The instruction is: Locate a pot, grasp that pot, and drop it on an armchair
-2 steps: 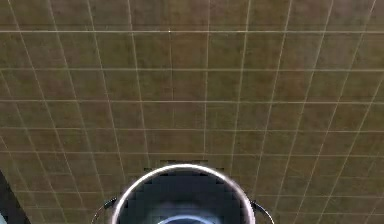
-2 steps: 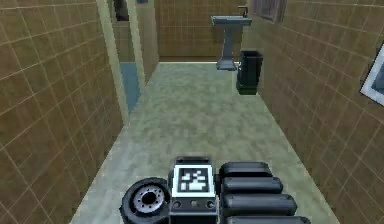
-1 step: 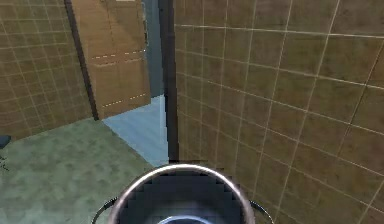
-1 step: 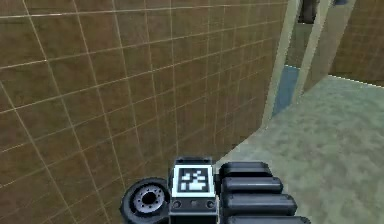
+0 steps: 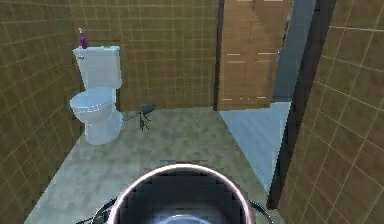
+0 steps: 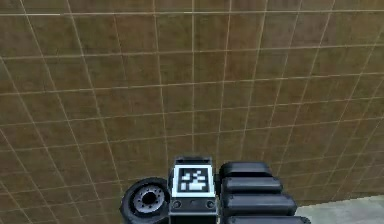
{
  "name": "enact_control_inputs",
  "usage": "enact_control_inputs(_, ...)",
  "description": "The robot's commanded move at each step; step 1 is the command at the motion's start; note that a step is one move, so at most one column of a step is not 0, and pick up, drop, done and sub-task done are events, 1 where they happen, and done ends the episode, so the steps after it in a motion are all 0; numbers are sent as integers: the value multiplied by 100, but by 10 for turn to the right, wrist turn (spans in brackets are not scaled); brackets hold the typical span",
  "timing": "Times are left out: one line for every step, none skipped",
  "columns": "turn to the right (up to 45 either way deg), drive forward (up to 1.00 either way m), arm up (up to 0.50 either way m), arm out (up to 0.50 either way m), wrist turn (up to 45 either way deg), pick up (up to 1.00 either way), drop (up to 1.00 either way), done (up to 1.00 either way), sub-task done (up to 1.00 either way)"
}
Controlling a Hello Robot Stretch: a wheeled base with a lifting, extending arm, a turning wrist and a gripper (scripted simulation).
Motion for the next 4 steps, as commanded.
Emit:
enact_control_inputs(0,100,0,0,0,0,0,0,0)
enact_control_inputs(-60,0,0,0,0,0,0,0,0)
enact_control_inputs(0,35,0,0,0,0,0,0,0)
enact_control_inputs(240,0,0,0,0,0,0,0,0)
